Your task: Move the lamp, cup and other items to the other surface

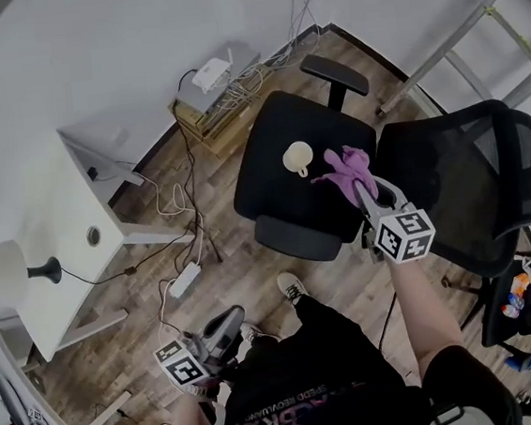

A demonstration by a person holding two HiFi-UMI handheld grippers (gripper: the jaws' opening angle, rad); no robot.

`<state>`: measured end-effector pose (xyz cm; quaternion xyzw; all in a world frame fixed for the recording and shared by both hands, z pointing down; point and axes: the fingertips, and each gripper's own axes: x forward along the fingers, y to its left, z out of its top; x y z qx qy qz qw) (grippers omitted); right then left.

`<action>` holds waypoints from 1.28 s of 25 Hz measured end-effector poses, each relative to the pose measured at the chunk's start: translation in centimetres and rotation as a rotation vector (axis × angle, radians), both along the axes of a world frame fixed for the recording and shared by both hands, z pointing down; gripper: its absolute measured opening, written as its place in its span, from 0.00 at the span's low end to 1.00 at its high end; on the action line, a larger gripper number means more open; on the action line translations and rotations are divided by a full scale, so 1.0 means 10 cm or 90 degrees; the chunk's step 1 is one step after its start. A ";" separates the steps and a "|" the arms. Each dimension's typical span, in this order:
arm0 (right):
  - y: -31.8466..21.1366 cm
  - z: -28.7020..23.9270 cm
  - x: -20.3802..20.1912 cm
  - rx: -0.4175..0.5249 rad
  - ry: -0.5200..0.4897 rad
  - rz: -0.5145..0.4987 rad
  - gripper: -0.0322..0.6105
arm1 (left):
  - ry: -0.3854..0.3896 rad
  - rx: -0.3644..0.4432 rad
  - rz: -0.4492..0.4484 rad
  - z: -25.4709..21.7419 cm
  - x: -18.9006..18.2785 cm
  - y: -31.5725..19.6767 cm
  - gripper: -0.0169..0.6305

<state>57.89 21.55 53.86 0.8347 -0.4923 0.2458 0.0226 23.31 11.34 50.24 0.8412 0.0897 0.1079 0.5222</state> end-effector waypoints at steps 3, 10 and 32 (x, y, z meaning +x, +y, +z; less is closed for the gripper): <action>-0.01 0.51 0.35 -0.054 -0.025 0.030 0.18 | -0.007 -0.006 -0.010 0.00 0.01 0.03 0.02; -0.20 1.58 0.58 -0.134 -0.106 0.066 0.18 | -0.059 -0.014 -0.078 0.02 -0.33 0.05 0.02; -0.12 3.15 0.41 -0.323 -0.225 0.054 0.19 | -0.160 -0.095 -0.165 0.47 -0.78 0.19 0.02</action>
